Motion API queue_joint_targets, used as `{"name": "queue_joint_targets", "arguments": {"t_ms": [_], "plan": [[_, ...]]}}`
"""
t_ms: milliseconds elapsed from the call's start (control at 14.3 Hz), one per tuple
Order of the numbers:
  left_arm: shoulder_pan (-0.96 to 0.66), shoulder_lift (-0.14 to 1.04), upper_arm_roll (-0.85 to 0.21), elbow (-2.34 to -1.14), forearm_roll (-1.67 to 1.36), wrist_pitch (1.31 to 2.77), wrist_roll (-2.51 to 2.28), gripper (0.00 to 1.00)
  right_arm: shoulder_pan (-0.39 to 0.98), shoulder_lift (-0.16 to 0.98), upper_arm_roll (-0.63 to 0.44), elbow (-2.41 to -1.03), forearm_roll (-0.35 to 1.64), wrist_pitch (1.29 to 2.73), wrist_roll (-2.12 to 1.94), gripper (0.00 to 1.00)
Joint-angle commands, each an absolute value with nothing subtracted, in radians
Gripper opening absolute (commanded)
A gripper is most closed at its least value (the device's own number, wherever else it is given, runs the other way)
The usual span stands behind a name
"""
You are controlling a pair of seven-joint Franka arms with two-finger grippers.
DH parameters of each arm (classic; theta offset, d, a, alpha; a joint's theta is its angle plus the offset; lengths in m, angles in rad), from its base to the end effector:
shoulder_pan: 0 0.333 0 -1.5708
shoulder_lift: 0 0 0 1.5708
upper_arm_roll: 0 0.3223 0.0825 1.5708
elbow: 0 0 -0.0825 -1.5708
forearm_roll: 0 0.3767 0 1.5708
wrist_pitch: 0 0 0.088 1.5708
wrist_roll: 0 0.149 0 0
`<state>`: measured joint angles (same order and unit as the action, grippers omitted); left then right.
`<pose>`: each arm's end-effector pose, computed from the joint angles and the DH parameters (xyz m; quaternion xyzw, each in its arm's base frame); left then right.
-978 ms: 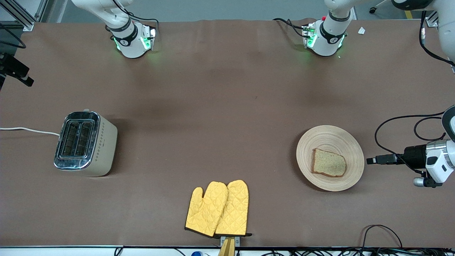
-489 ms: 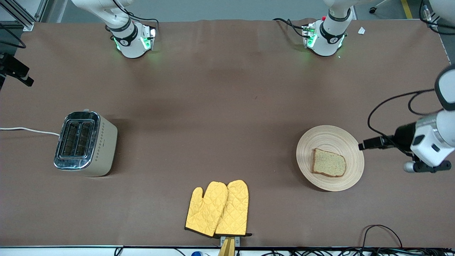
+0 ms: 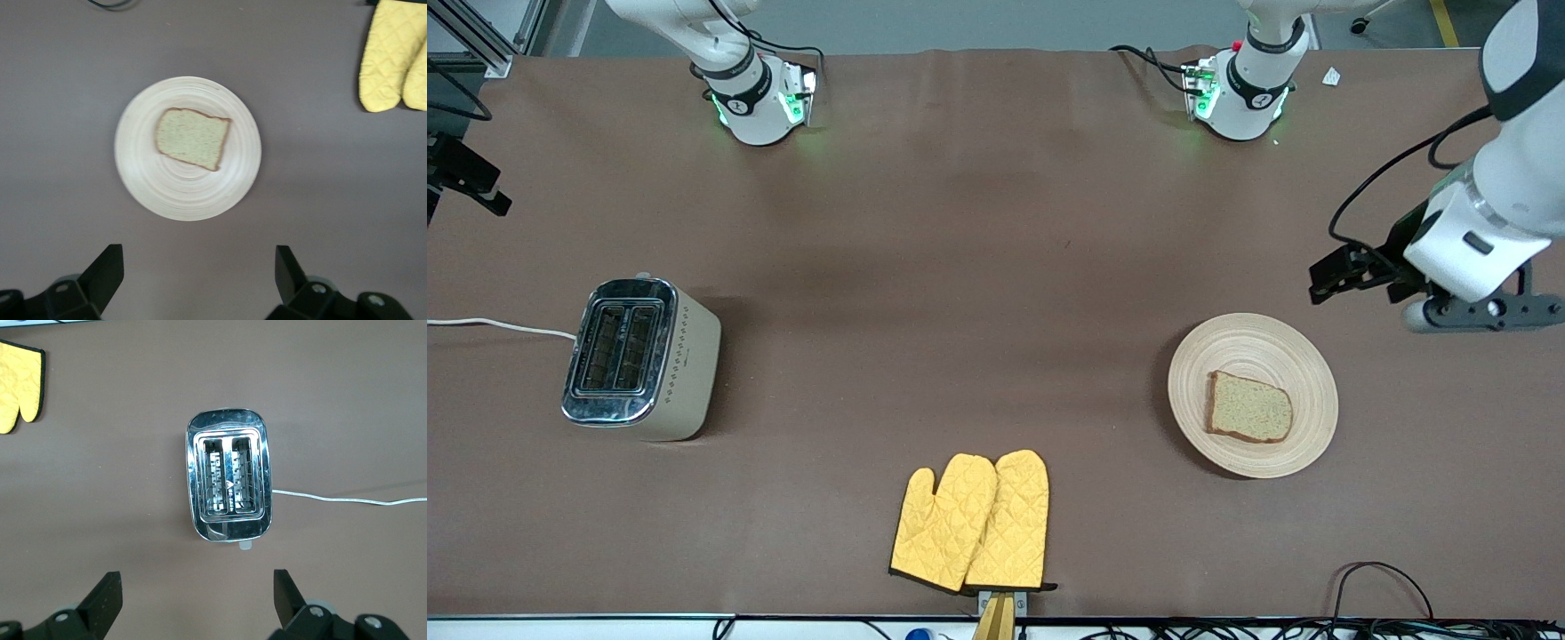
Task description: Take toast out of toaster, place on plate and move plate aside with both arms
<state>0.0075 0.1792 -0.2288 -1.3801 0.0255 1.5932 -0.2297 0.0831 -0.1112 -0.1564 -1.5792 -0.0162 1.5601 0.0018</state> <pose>0.5949 -0.1176 0.5788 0.9998 0.0063 0.0171 0.0115 0.5123 -0.0449 0.6421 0.9983 -0.0379 0.0453 0.0010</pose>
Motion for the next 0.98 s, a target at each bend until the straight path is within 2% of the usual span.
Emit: {"name": "queue_joint_targets", "arguments": {"t_ms": [0,349,909], "plan": [[-0.028,0.066,-0.186,-1.469,0.086,1.589,-0.189,1.00,0.072,-0.106,-0.152,-1.565,-0.015,1.549,-0.011,1.00],[-0.014,0.000,-0.170,-1.488,0.107,1.470,-0.163,1.00,0.072,-0.107,-0.152,-1.566,-0.015,1.516,-0.011,1.00],[-0.006,-0.025,-0.178,-1.491,0.094,1.439,-0.155,1.00,0.072,-0.107,-0.152,-1.565,-0.015,1.514,-0.011,1.00]]}}
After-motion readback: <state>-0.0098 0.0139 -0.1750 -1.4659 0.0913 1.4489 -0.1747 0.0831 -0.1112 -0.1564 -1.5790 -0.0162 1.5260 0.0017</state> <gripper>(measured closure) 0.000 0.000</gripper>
